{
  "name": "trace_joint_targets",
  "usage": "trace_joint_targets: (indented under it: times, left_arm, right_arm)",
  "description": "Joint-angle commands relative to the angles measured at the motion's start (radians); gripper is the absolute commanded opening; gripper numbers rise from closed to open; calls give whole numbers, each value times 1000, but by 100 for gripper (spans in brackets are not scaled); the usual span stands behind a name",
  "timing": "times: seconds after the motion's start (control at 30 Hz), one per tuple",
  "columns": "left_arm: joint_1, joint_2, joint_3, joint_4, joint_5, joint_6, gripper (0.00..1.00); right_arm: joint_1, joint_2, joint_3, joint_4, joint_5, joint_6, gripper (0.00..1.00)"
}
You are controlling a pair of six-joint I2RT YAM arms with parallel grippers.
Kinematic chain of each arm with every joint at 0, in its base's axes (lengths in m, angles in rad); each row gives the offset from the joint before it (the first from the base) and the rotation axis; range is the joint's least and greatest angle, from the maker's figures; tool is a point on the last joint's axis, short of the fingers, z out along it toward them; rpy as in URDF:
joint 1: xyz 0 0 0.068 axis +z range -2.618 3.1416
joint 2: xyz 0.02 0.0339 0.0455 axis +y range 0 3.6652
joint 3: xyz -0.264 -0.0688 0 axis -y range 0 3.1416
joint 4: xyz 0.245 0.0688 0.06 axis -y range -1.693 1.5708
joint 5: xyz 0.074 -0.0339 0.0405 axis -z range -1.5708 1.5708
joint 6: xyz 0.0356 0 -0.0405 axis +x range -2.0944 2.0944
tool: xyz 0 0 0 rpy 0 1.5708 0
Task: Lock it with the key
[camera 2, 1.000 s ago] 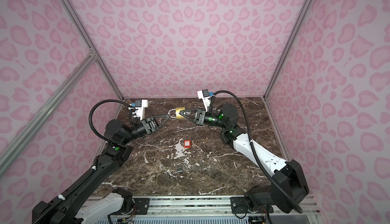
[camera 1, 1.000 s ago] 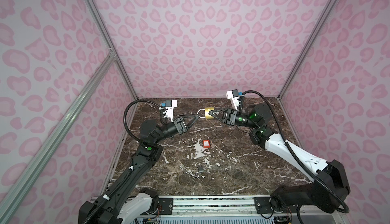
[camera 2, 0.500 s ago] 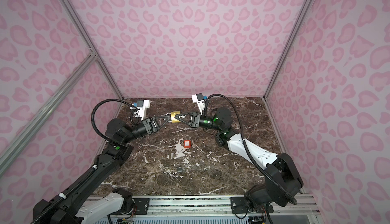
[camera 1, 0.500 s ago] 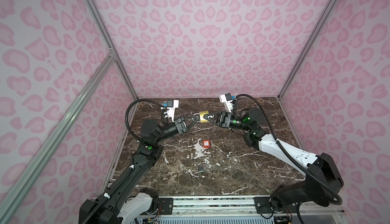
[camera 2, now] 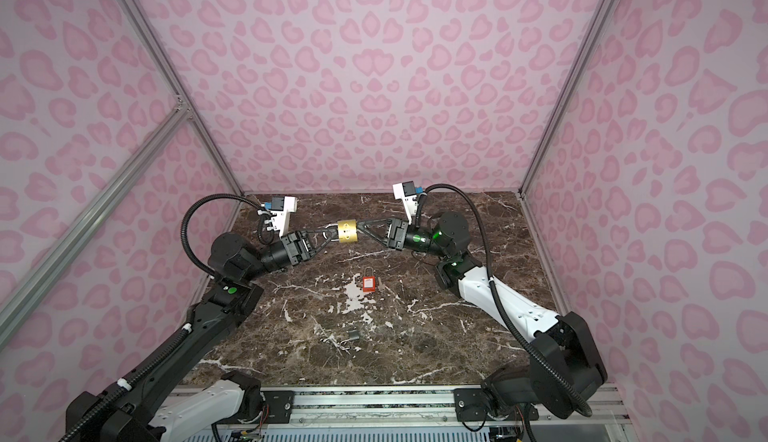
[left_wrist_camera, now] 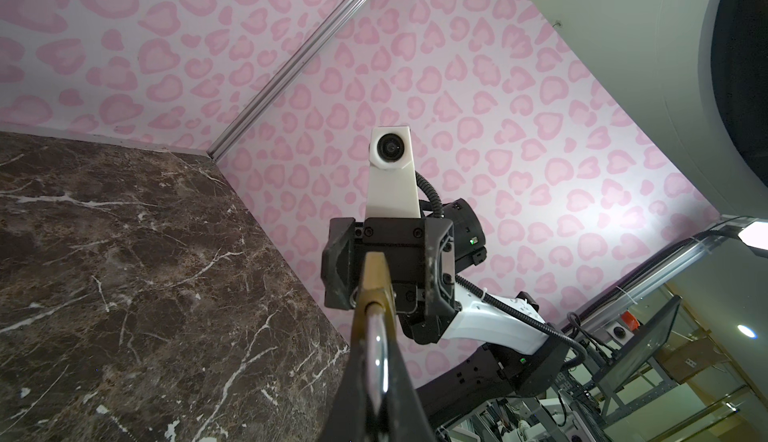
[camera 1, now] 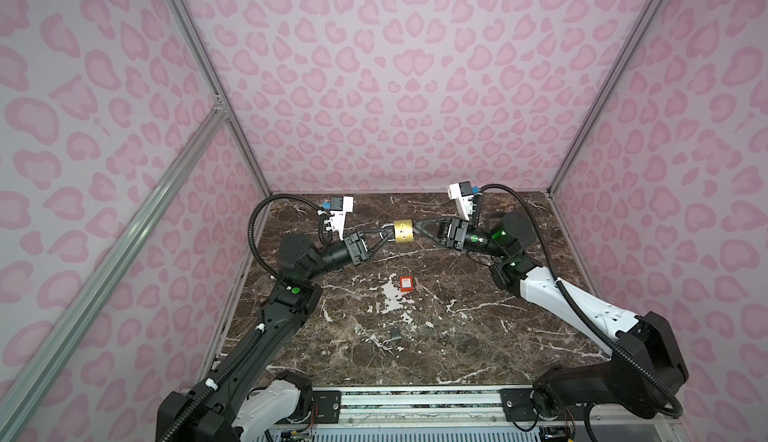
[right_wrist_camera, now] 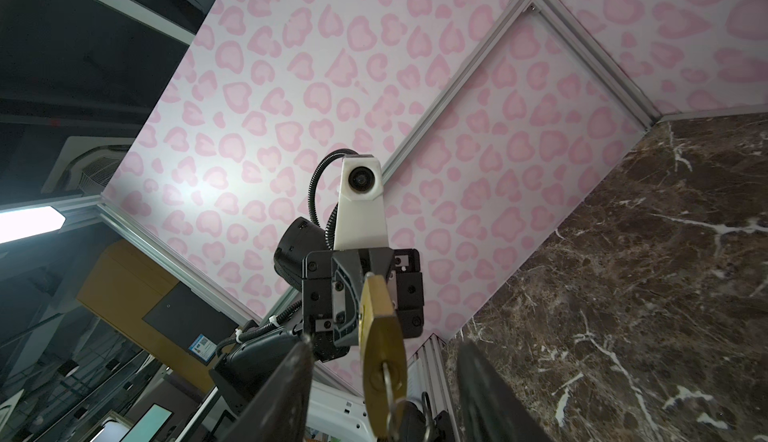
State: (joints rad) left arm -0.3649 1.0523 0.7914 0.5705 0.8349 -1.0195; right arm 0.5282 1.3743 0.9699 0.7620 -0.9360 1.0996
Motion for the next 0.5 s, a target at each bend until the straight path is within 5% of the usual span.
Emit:
trace_joint_targets:
  times: [0.0,0.47]
  left_arm:
    - [4,-3,13,53,14,2,4]
    - [4,-6,6,49,16,-2,4]
  right_arm:
    - [-13,-17,-7,-59,-15,-65,55]
    - [-31,-32,22,-132,-56,-113,28]
